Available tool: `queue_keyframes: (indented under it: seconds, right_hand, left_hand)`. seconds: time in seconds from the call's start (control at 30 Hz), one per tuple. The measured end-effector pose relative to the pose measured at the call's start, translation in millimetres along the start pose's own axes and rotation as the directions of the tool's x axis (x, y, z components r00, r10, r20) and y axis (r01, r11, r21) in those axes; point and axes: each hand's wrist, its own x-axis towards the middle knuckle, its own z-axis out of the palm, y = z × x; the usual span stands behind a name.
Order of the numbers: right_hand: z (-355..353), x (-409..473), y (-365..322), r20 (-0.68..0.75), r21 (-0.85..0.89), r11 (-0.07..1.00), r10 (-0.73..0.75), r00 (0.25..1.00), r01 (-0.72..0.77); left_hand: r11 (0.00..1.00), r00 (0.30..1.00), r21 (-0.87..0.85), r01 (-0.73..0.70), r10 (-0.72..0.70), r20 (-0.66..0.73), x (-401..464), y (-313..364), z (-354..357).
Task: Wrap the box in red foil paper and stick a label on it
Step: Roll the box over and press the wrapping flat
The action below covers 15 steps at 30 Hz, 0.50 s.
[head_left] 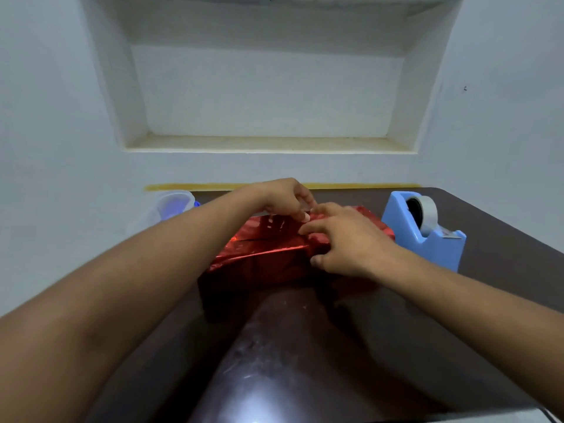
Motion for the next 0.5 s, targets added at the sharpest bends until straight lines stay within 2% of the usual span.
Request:
queue_keyframes:
  seconds: [0.07,0.23,0.43,0.5]
  right_hand:
    - [0.8,0.1,14.1,-0.038,-0.105,0.994,-0.032,0.999,0.028]
    - [7.2,7.4,36.4,-0.038,-0.118,0.985,-0.134,0.990,0.129]
    - [14.1,14.5,43.4,-0.156,-0.045,0.982,-0.189,0.969,0.184]
    - [16.1,13.6,43.4,-0.184,-0.061,0.981,-0.192,0.964,0.184]
  left_hand:
    - [0.998,1.000,-0.053,-0.023,0.024,0.015,-0.4,-0.6,3.3]
    - [0.996,0.998,-0.066,-0.062,0.064,0.025,-9.7,3.7,-0.7]
    - [0.973,0.997,0.220,-0.070,0.073,-0.007,-35.5,4.8,-9.6]
    - [0.971,0.994,0.229,-0.072,0.090,-0.067,-38.0,-0.9,-7.2]
